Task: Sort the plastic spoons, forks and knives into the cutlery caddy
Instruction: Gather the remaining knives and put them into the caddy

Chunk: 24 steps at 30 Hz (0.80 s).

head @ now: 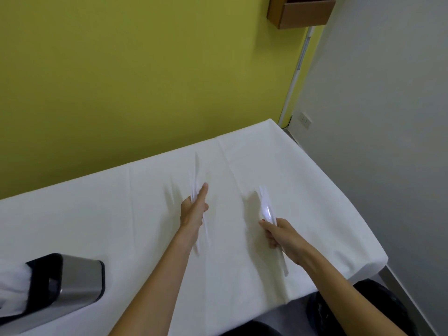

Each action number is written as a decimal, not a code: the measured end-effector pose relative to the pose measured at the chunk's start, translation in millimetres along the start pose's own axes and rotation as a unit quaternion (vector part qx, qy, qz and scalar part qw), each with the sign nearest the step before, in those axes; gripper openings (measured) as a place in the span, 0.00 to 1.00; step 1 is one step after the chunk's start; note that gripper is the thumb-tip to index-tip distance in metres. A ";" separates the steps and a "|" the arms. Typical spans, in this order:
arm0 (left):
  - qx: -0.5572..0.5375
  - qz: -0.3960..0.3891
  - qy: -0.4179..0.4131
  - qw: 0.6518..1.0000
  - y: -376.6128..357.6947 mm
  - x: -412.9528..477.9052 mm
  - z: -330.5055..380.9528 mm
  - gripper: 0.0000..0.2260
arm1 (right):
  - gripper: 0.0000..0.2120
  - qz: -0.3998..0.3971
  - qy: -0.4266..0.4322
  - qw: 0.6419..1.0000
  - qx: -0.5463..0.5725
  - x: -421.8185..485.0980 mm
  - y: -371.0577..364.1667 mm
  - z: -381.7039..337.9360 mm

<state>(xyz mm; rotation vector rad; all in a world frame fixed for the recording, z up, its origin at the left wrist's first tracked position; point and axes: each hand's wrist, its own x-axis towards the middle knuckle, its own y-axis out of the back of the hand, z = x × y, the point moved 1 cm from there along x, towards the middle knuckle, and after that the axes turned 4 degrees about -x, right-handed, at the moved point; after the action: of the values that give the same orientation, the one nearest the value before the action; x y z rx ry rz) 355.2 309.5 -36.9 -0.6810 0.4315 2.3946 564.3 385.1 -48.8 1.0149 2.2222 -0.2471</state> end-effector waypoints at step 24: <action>-0.016 -0.213 -0.070 0.974 4.0 -42.2 16.7 0.16 | 0.14 -0.103 0.104 0.989 0.025 -10.2 -55.0 -37.3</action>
<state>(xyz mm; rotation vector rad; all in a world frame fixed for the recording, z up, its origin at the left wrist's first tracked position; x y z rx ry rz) 375.5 294.4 1.0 -0.5489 0.1648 2.0283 510.5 357.4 -19.5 0.8706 2.5266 -0.3019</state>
